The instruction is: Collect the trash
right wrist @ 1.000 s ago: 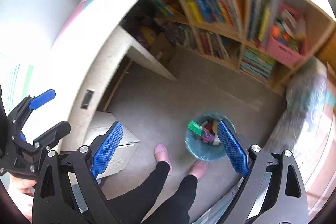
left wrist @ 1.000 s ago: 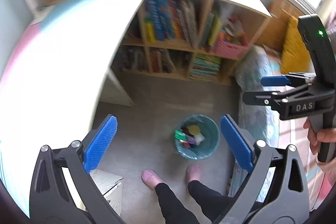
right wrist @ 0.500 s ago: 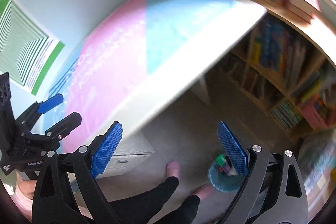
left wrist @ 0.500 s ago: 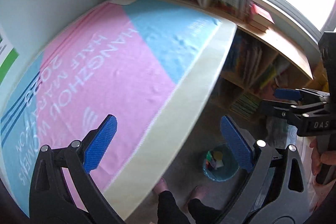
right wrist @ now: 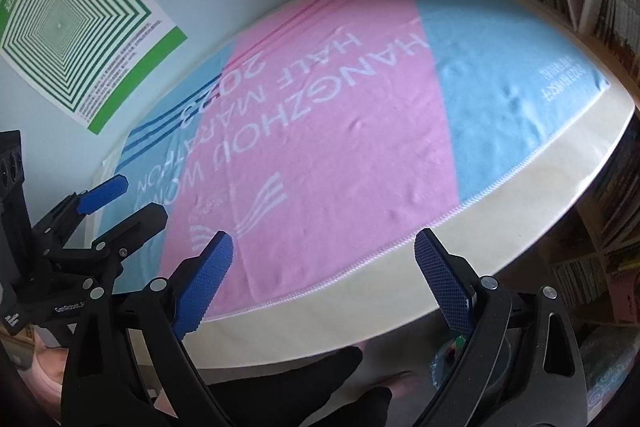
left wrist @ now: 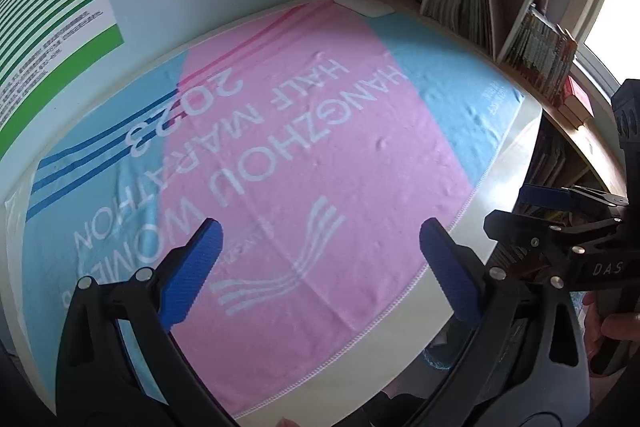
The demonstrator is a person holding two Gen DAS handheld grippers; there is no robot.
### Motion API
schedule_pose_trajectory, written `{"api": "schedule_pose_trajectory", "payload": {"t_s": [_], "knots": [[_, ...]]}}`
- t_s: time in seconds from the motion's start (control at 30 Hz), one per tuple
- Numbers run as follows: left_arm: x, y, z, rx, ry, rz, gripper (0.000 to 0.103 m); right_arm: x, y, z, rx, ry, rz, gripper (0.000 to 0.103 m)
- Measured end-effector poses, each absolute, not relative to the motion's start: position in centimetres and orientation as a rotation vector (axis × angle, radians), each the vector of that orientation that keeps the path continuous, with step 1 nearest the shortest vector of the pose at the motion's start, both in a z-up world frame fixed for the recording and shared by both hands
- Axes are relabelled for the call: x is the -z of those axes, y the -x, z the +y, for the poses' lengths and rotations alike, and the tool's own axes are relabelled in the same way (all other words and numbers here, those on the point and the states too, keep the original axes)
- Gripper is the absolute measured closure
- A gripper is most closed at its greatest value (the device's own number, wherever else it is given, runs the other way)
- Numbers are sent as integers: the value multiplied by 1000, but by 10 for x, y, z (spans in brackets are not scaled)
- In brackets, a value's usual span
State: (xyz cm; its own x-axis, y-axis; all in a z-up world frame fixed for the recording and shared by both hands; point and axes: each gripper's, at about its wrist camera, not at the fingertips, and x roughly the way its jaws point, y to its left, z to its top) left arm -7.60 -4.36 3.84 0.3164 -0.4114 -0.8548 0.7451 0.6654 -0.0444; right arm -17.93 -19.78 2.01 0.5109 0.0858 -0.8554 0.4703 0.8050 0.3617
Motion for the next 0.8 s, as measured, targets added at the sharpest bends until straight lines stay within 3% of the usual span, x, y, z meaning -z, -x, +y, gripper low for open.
{"api": "schedule_pose_trajectory", "payload": {"t_s": [0.53, 0.8], "knots": [[-38, 16, 32, 535, -254, 1019, 7, -14, 65, -141, 2, -432, 1098, 12], [-54, 16, 47, 356, -190, 948, 6, -23, 33, -136, -150, -316, 1117, 12]]}}
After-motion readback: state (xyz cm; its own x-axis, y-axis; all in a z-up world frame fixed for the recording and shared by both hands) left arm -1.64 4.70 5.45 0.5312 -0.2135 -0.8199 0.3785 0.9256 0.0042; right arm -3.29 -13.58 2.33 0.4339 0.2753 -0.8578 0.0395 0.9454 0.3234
